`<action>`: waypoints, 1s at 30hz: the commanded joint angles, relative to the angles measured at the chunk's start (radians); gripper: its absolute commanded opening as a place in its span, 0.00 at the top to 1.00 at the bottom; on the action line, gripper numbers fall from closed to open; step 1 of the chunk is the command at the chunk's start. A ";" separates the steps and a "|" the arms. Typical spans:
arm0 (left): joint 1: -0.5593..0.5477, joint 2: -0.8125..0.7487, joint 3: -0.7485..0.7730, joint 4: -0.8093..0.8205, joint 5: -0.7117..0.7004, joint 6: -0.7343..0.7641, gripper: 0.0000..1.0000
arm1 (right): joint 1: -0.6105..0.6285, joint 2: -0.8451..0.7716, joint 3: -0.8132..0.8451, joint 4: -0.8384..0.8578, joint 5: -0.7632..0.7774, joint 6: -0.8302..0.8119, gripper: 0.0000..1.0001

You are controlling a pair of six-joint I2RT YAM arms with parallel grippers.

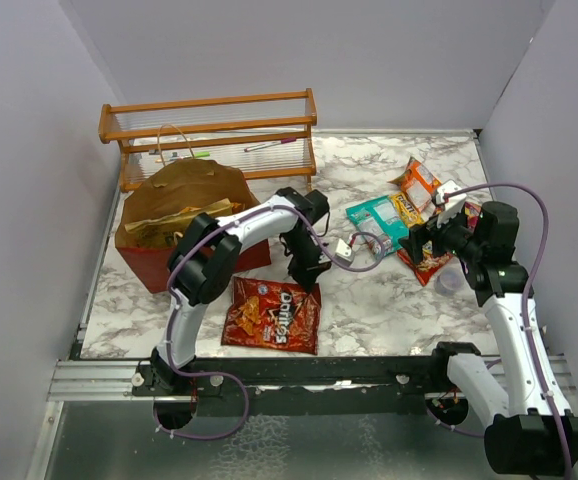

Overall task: Place the snacks into the paper bag
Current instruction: Pick up the snack from the center of the board.

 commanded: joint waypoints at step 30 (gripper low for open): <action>-0.004 -0.629 0.171 0.495 -0.123 -0.649 1.00 | -0.008 0.002 -0.009 0.045 0.047 -0.012 0.06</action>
